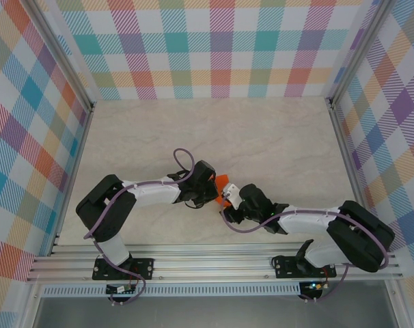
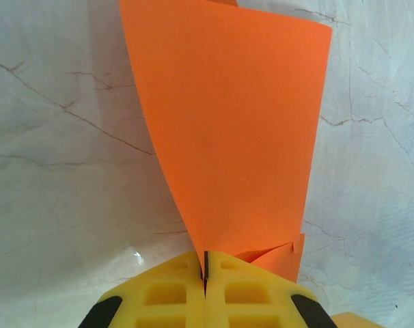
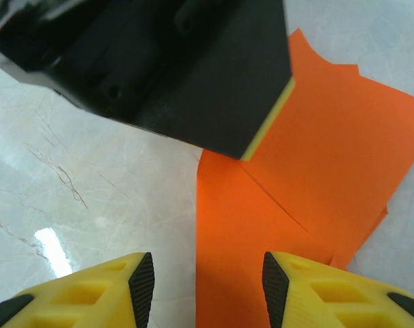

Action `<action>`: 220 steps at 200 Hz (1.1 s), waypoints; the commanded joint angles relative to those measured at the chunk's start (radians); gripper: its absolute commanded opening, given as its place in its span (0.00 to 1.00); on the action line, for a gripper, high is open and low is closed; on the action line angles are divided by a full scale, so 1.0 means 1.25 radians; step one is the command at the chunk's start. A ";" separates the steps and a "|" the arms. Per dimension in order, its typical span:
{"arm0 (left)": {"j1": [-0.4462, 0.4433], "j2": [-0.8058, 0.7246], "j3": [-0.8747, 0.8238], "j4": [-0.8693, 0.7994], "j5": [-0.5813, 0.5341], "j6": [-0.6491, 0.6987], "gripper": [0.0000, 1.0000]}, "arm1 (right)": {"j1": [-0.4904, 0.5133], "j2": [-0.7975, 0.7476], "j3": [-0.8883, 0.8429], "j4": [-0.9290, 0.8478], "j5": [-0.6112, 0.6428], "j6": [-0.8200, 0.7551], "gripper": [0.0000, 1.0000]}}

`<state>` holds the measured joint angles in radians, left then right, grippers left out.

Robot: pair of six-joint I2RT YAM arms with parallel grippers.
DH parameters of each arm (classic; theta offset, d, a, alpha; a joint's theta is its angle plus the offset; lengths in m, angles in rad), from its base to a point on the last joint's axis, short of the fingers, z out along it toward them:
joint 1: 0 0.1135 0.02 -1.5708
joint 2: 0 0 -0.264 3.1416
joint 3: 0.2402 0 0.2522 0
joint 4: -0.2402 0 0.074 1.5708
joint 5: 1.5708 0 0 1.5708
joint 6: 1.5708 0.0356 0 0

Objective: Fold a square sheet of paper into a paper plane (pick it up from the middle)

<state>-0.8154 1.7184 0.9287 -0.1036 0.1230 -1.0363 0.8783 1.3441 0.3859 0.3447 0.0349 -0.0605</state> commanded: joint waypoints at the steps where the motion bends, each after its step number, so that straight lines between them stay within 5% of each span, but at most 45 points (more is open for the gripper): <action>1: 0.006 -0.003 0.019 -0.020 0.011 -0.001 0.00 | 0.015 0.028 -0.003 0.061 0.025 -0.055 0.48; 78: 0.005 -0.005 0.019 -0.017 0.016 -0.001 0.00 | 0.050 0.083 0.011 0.094 0.100 -0.086 0.47; 220: 0.006 -0.021 0.018 -0.026 0.003 -0.003 0.00 | 0.063 0.092 0.014 0.082 0.151 -0.036 0.19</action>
<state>-0.8101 1.7195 0.9287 -0.1139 0.1219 -1.0359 0.9504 1.4475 0.3889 0.4591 0.1986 -0.1356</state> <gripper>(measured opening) 0.046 0.204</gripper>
